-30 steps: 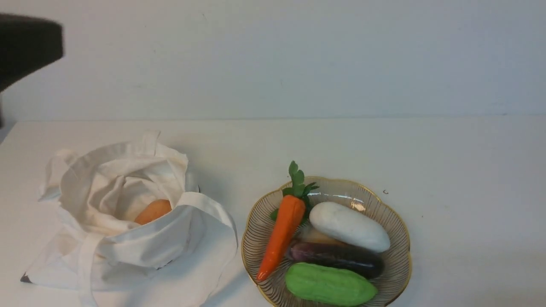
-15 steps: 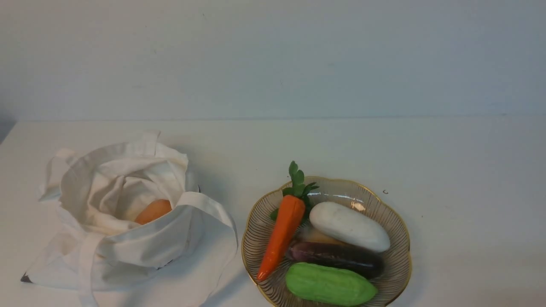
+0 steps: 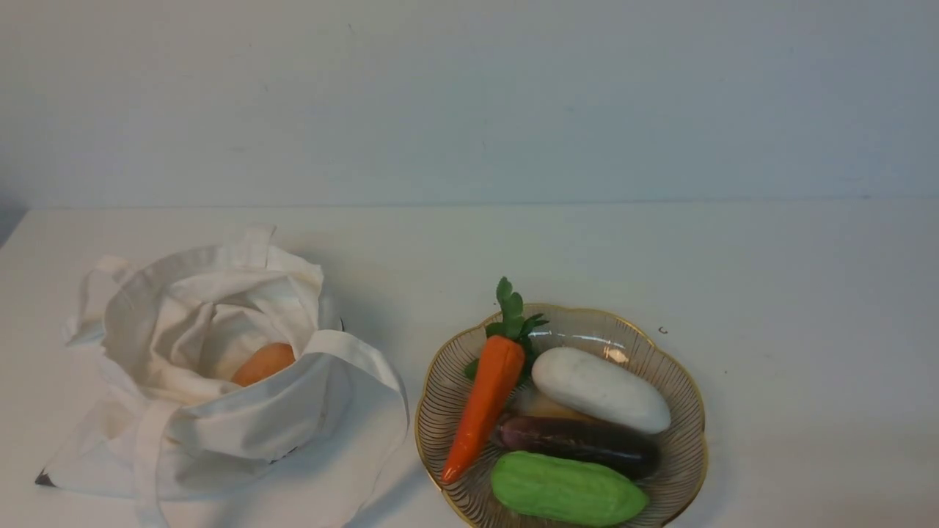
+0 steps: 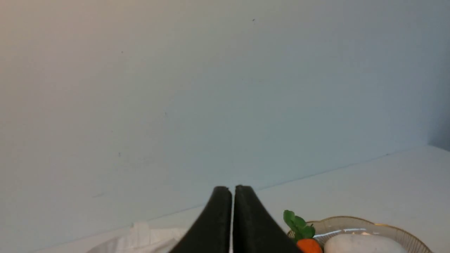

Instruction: Take vegetables from cloth bag on white table place on plate.

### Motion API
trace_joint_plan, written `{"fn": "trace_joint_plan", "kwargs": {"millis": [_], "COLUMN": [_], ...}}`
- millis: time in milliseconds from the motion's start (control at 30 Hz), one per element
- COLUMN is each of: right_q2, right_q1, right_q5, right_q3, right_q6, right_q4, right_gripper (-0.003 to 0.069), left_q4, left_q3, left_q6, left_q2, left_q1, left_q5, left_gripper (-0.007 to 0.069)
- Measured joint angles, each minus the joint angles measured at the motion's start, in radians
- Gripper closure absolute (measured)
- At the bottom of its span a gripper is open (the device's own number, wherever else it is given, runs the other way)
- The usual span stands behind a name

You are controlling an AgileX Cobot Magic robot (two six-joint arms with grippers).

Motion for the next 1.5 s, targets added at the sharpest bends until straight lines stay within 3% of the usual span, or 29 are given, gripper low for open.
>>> {"fn": "trace_joint_plan", "kwargs": {"millis": [133, 300, 467, 767, 1500], "right_q2": [0.0, 0.0, 0.0, 0.0, 0.0], "right_q1": [0.0, 0.0, 0.0, 0.0, 0.0], "right_q5": [0.0, 0.0, 0.0, 0.0, 0.0], "right_q3": [0.0, 0.0, 0.0, 0.0, 0.0], "right_q6": [0.0, 0.0, 0.0, 0.0, 0.0], "right_q4": [0.0, 0.0, 0.0, 0.0, 0.0], "right_gripper": [0.0674, 0.0674, 0.0674, 0.0674, 0.0674], "left_q4": [0.061, 0.354, 0.509, 0.484, 0.448], "left_q3": [0.032, 0.119, 0.244, 0.445, 0.456], "left_q6": [-0.013, -0.256, -0.404, -0.411, -0.411], "left_q2": [0.0, 0.0, 0.0, 0.0, 0.001], "left_q1": [0.0, 0.0, 0.0, 0.083, 0.101], "left_q5": [0.0, 0.001, 0.001, -0.048, -0.103], "left_gripper": [0.0629, 0.0629, 0.0629, 0.0629, 0.0629]}}
